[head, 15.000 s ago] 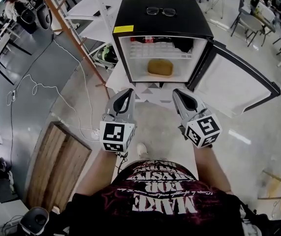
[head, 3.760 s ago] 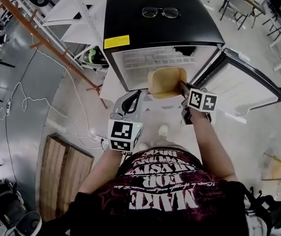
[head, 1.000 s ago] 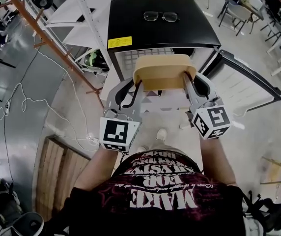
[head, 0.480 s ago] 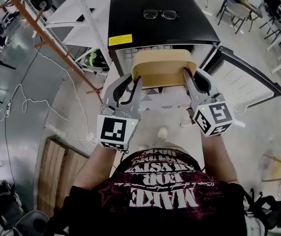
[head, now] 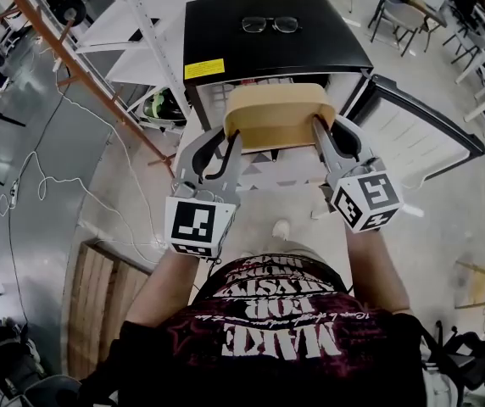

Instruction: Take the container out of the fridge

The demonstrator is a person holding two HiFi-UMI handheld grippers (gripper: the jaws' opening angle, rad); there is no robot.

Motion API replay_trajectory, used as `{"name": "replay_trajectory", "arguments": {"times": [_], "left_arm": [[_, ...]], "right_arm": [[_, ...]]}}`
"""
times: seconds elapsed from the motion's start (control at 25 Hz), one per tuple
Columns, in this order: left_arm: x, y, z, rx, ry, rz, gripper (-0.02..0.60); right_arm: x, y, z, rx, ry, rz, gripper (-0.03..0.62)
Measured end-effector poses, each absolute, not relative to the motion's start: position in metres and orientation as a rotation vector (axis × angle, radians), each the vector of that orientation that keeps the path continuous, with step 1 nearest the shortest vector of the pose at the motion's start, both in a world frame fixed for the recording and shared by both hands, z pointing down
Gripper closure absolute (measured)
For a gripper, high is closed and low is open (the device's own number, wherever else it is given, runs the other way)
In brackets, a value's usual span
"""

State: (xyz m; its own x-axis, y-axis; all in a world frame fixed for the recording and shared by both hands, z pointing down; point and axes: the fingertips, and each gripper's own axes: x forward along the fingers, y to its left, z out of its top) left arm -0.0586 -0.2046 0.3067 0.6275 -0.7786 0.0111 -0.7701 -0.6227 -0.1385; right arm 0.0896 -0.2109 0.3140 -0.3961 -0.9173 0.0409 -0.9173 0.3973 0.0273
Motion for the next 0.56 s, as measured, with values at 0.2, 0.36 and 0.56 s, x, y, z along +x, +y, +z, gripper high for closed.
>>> {"name": "replay_trajectory", "arguments": {"times": [0.2, 0.36, 0.56], "left_arm": [[-0.0615, -0.2048, 0.3058, -2.714, 1.311, -0.107, 0.525], [-0.0623, -0.2059, 0.3091, -2.717, 1.317, -0.110, 0.525], [-0.0616, -0.2053, 0.3122, -2.728, 1.319, -0.121, 0.525]], "right_arm": [[0.0877, -0.2105, 0.3141, 1.702, -2.586, 0.002, 0.517], [0.0869, -0.2128, 0.3175, 1.707, -2.586, 0.013, 0.517], [0.0874, -0.2133, 0.3192, 1.704, -2.590, 0.021, 0.517]]}}
